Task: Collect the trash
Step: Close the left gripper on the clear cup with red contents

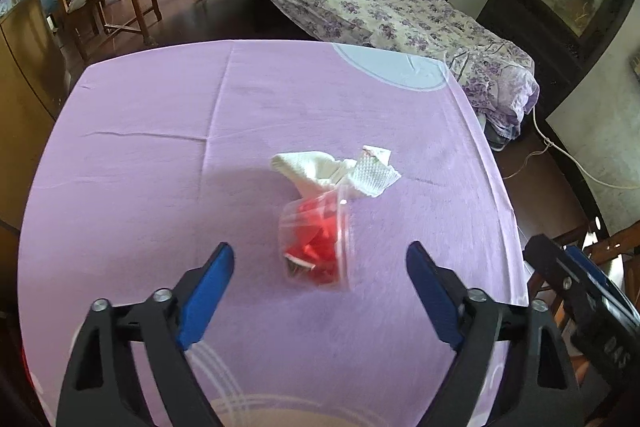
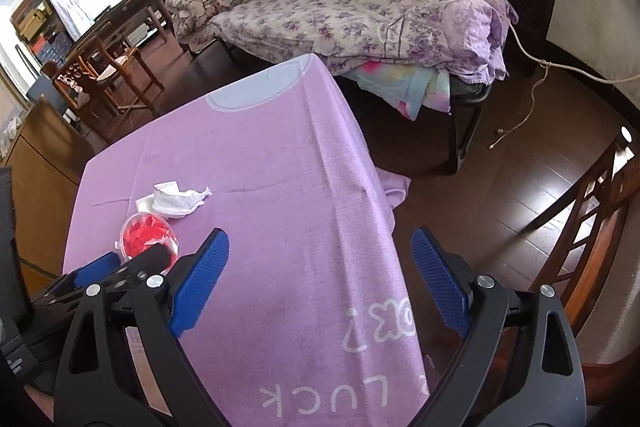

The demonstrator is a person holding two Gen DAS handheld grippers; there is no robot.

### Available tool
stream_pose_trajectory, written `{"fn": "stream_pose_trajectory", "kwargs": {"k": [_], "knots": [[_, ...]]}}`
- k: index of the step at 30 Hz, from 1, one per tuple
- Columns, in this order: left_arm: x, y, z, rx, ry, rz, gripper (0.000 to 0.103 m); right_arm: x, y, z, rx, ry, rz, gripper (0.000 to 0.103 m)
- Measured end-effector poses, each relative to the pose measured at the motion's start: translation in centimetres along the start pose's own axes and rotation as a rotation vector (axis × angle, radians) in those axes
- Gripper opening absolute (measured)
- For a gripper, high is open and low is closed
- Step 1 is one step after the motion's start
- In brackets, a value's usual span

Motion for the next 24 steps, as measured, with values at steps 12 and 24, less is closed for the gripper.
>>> {"fn": "stream_pose_trajectory", "kwargs": {"k": [12, 24], "knots": [[-0.1, -0.2, 1.2, 0.028, 0.029, -0.011, 0.031, 0.2, 1.0, 0.2, -0.014, 0.0, -0.032, 0.089], [1.0, 4.3, -3.2, 0.061, -0.007, -0.038, 0.031, 0.9, 4.2, 1.4, -0.057, 0.015, -0.113, 0.089]]}}
Point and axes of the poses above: each gripper's, at about its wrist camera, not at the fingertips, and z roughly the way its jaws point, y to its left, x to its underside, the point moved 7 cm from there along z, roughly the way its jaws point, and after that the axes turned 8 degrees about -z, right-handed, at the moved point
